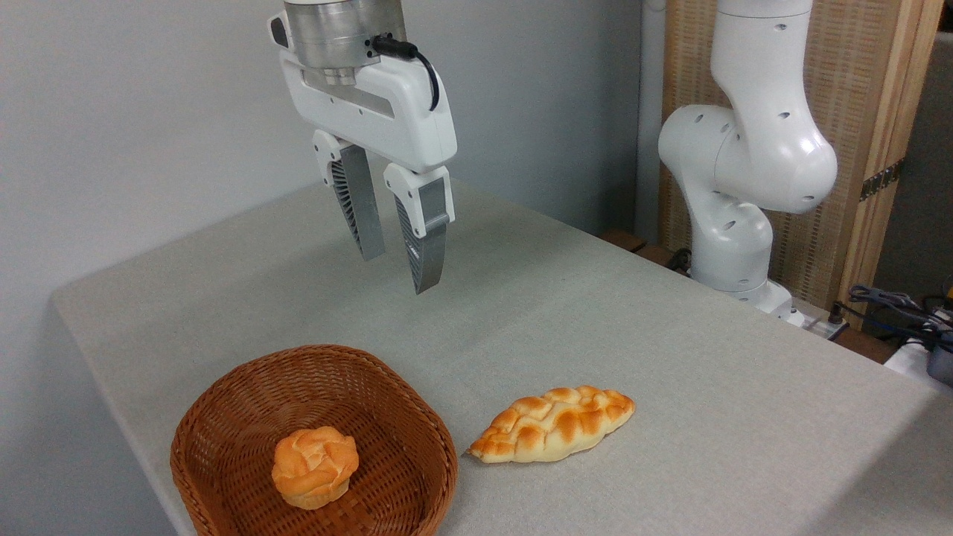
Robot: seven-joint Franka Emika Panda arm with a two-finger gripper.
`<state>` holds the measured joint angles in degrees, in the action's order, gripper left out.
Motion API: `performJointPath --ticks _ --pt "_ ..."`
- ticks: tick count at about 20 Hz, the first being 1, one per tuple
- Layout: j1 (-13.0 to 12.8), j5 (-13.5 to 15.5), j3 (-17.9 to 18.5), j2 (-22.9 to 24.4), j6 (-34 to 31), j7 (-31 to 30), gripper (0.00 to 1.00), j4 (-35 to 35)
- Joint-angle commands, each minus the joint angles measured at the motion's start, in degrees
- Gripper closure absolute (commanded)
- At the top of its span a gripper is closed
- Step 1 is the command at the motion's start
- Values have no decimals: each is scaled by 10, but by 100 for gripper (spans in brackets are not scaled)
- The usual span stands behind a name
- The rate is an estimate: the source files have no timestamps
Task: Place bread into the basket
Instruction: 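Move the open gripper over the braided croissant bread and lower it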
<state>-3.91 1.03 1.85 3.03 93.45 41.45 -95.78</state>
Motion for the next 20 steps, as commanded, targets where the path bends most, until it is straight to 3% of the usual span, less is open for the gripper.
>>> performJointPath --ticks 1,7,10,15,17,20 --pt "-5 11 12 2 1 9 0 5" --pt "-4 9 14 6 1 26 0 -3" --pt "-4 5 14 7 -3 85 0 -22" --pt "0 2 39 87 57 174 0 -178" --pt "24 0 48 118 104 195 0 -246" --pt "30 -43 80 119 168 256 0 -301"
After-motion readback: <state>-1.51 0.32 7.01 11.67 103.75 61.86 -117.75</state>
